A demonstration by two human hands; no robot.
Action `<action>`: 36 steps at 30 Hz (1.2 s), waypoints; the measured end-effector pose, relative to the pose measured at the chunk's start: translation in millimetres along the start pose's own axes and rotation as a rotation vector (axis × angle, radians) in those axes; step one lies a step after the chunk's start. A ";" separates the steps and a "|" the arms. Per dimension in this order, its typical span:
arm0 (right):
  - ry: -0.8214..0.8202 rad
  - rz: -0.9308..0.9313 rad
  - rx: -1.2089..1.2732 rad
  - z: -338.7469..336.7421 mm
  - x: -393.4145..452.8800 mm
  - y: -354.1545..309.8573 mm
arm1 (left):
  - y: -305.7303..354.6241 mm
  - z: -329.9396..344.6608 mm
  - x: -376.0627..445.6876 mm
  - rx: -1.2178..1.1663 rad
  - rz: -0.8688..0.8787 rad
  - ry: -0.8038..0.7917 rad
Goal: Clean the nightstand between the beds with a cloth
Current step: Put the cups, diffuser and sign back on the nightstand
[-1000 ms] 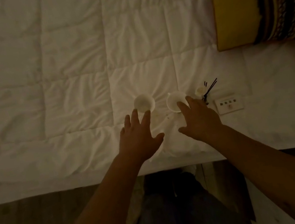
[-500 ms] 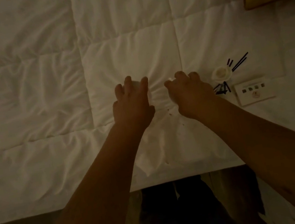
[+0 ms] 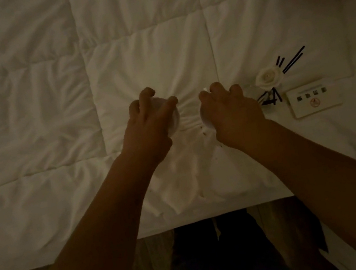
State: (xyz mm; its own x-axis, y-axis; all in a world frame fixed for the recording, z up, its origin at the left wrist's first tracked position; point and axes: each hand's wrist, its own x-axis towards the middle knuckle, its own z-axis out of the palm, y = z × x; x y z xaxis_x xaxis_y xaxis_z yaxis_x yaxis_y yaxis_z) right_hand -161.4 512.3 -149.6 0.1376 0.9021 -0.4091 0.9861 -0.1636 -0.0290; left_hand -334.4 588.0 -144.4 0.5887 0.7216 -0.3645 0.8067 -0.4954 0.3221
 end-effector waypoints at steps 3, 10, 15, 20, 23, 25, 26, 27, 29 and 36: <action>0.013 0.044 0.011 -2.0 -5.8 1.8 | 2.8 -1.4 -8.3 0.068 0.073 0.014; 0.051 0.108 0.112 -4.9 -34.2 0.7 | 10.4 -6.3 -23.4 0.096 0.101 0.002; 0.097 0.154 0.234 -2.4 -56.3 -11.3 | 13.9 -7.1 -37.8 0.106 0.177 -0.013; 0.143 0.295 0.347 -2.5 -85.8 -14.1 | 29.4 -13.2 -46.5 0.146 0.275 -0.061; 0.165 0.401 0.408 0.0 -109.9 -7.1 | 49.6 -14.6 -48.4 0.148 0.361 -0.097; 0.200 0.471 0.449 3.1 -129.5 3.7 | 71.4 -12.0 -46.6 0.165 0.429 -0.122; 0.217 0.504 0.475 5.0 -137.4 9.1 | 81.7 -11.0 -45.9 0.172 0.455 -0.130; 0.231 0.545 0.496 7.4 -147.5 16.4 | 94.4 -8.4 -44.8 0.174 0.488 -0.134; 0.249 0.623 0.512 13.7 -169.6 35.1 | 123.7 0.2 -40.9 0.167 0.553 -0.149; 0.287 0.858 0.604 53.6 -255.8 115.9 | 243.0 41.5 -36.2 0.197 0.712 -0.193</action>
State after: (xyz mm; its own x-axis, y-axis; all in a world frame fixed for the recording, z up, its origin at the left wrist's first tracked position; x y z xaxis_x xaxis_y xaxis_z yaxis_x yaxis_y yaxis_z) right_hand -87.3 241.2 -97.2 0.8528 0.4401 -0.2811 0.3529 -0.8824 -0.3112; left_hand -157.5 421.4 -89.2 0.9542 0.1071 -0.2795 0.2126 -0.8998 0.3811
